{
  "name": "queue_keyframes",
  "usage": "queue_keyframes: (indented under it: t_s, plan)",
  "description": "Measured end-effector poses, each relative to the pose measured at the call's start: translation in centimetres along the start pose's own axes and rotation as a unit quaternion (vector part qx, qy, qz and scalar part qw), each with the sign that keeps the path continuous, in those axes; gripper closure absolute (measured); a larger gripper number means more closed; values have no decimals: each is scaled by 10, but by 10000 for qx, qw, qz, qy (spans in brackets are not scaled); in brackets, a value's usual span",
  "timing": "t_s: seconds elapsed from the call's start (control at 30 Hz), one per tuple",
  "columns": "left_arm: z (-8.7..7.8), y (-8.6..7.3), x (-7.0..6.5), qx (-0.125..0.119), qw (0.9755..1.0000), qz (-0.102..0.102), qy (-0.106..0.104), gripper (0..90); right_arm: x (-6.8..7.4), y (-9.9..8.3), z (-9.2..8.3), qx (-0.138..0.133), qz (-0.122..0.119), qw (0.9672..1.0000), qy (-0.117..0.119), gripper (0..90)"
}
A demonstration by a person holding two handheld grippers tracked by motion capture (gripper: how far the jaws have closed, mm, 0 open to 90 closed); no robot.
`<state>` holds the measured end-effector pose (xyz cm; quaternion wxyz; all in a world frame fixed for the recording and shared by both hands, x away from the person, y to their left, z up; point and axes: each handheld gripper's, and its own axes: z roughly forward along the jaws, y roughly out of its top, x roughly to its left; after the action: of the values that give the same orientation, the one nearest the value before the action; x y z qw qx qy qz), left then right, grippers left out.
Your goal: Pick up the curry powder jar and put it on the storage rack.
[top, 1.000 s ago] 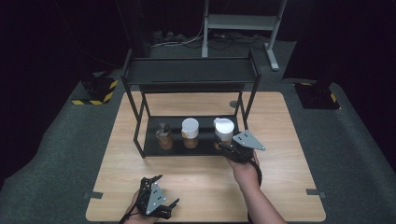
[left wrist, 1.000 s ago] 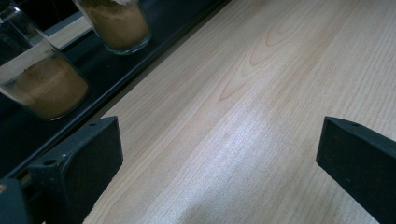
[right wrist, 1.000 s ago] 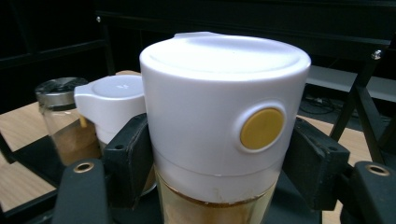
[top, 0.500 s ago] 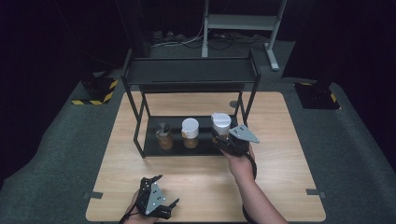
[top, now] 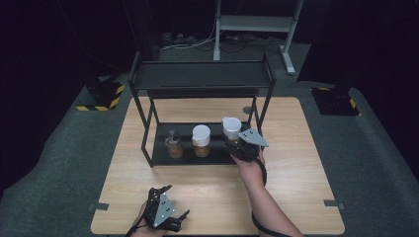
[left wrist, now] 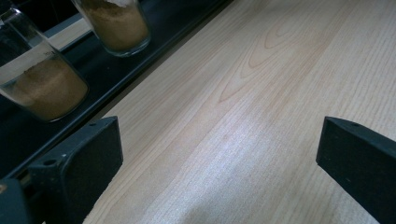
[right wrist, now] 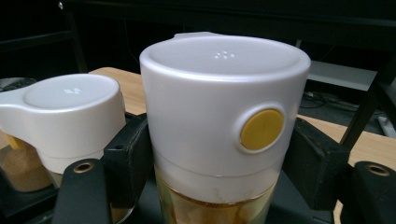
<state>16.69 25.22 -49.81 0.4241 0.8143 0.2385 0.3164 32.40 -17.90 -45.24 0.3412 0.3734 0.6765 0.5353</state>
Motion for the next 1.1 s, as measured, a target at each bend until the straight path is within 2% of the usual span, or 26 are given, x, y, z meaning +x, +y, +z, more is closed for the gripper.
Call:
queue_keyframes:
  t_s: [0.2, 0.6, 1.1]
  plan:
    - [0, 0, 0, -12, 10000, -5, 4, 8, 3, -1, 6, 82, -32, 10000, -28, 304]
    - [0, -1, 0, -42, 10000, -29, -6, 8, 3, -11, 19, 229, 74, 9997, -78, 304]
    - [-1, -1, 1, -34, 10000, -16, -16, 8, 6, -19, 23, 280, 116, 9995, -93, 304]
